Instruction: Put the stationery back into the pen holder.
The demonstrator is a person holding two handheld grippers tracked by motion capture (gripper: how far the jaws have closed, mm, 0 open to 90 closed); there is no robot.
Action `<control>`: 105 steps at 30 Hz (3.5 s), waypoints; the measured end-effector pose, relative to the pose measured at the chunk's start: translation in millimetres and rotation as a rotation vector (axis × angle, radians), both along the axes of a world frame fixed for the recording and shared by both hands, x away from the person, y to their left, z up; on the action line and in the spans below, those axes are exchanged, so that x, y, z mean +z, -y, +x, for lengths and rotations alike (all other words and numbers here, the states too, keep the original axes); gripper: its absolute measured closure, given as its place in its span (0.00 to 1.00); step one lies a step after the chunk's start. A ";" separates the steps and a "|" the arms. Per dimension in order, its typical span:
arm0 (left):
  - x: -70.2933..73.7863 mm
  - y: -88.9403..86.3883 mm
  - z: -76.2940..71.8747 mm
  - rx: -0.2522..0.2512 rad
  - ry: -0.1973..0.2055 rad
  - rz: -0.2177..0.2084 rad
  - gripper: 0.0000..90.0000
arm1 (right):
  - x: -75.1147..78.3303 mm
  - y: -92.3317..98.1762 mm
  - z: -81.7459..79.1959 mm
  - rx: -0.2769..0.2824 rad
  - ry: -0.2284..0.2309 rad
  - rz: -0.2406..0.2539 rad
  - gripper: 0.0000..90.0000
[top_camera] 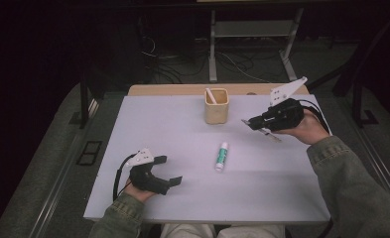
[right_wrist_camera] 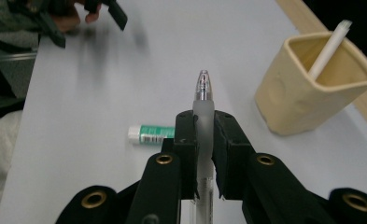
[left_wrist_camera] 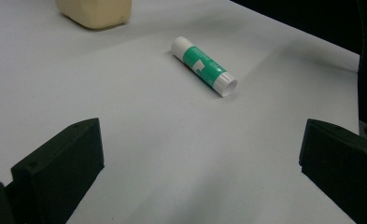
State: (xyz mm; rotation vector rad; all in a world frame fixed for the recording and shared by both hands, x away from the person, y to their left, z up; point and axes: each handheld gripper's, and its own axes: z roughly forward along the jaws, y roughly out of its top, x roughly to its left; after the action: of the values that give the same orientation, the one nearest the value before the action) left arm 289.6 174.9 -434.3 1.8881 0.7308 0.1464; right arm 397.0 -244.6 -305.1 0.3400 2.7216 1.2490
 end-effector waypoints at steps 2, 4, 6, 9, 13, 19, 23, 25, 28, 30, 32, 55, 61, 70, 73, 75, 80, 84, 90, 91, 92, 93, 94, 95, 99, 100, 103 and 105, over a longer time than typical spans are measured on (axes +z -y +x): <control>0.1 0.0 -0.1 -0.001 0.001 0.000 0.00 | 4.3 -2.5 3.3 -0.007 0.007 0.007 0.89; 0.3 -0.1 -0.3 0.000 0.002 -0.001 0.00 | 7.2 -4.5 6.3 -0.015 0.010 0.017 0.89; 0.3 -0.2 -0.1 0.000 0.002 -0.002 0.00 | 9.5 -6.8 9.4 -0.024 0.014 0.023 0.89; 0.3 -0.1 -0.3 0.001 0.002 -0.005 0.00 | 12.0 -9.8 13.5 -0.030 0.015 0.032 0.89; 0.6 -0.2 -0.5 -0.002 0.002 -0.006 0.00 | 14.4 -14.7 20.0 -0.043 0.016 0.037 0.89; 1.2 -0.4 -1.1 -0.002 0.003 -0.011 0.00 | 16.9 -22.2 29.6 -0.064 0.017 0.051 0.89; 1.5 -0.5 -1.5 -0.001 0.005 -0.017 0.00 | 19.7 -26.0 35.1 -0.078 0.024 0.064 0.89; 1.7 -0.7 -1.6 -0.002 0.006 -0.017 0.00 | 21.0 -27.4 37.7 -0.083 0.025 0.070 0.89; 1.9 -0.7 -1.8 -0.003 0.007 -0.019 0.00 | 22.7 -29.0 41.4 -0.092 0.027 0.078 0.89; 1.9 -0.7 -1.8 -0.003 0.007 -0.020 0.00 | 23.9 -30.2 43.8 -0.103 0.028 0.083 0.89; 2.0 -0.8 -1.8 -0.003 0.007 -0.020 0.00 | 24.9 -31.1 45.4 -0.107 0.026 0.091 0.89; 3.4 -1.7 -2.8 -0.002 0.011 -0.033 0.00 | 40.7 -55.7 69.1 -0.171 0.050 0.180 0.88; 3.5 -1.7 -2.9 -0.002 0.009 -0.038 0.00 | 42.2 -65.4 76.1 -0.181 0.051 0.212 0.89; 3.8 -2.4 -2.9 -0.003 0.008 -0.042 0.00 | 38.6 -79.0 88.1 -0.206 0.040 0.248 0.88; 3.9 -2.6 -2.9 -0.003 0.007 -0.043 0.00 | 37.6 -82.6 91.9 -0.218 0.033 0.261 0.88; 4.1 -3.0 -2.7 -0.004 0.011 -0.043 0.00 | 36.9 -85.0 94.5 -0.221 0.037 0.259 0.88; 4.1 -3.2 -2.7 -0.005 0.011 -0.045 0.00 | 35.9 -90.0 100.2 -0.241 0.052 0.281 0.88; 4.3 -3.3 -2.8 -0.005 0.013 -0.049 0.00 | 32.3 -93.5 105.6 -0.258 0.056 0.282 0.88; 4.4 -3.1 -3.0 -0.005 0.013 -0.052 0.00 | 26.1 -97.0 113.6 -0.282 0.063 0.302 0.88; 4.4 -3.1 -3.1 -0.005 0.012 -0.055 0.00 | 25.5 -97.6 114.8 -0.286 0.061 0.305 0.88; 4.4 -2.8 -3.3 -0.001 0.010 -0.062 0.00 | 24.9 -98.2 116.2 -0.290 0.062 0.310 0.88; 4.5 -3.2 -3.0 -0.002 0.013 -0.061 0.00 | 24.1 -98.8 117.7 -0.291 0.064 0.315 0.88; 4.7 -3.5 -3.0 -0.002 0.012 -0.062 0.00 | 23.3 -99.6 119.1 -0.292 0.064 0.320 0.88; 4.9 -4.0 -3.0 -0.004 0.013 -0.059 0.00 | 22.4 -100.1 120.8 -0.293 0.067 0.318 0.88; 5.2 -4.4 -3.2 -0.004 0.014 -0.059 0.00 | 18.0 -100.8 127.3 -0.304 0.067 0.335 0.88; 5.2 -4.4 -3.2 -0.003 0.014 -0.060 0.00 | 17.3 -100.5 128.5 -0.308 0.070 0.337 0.88; 5.1 -4.5 -3.1 -0.001 0.013 -0.064 0.00 | 15.9 -97.9 131.9 -0.325 0.076 0.355 0.88; 5.0 -4.4 -2.9 -0.001 0.013 -0.066 0.00 | 15.1 -95.8 134.3 -0.339 0.079 0.374 0.88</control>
State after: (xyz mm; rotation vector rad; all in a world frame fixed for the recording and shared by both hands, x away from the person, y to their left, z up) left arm 286.7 179.3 -429.3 1.8230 0.7173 0.1323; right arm 531.3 -148.8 -290.0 0.7358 2.2290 1.6151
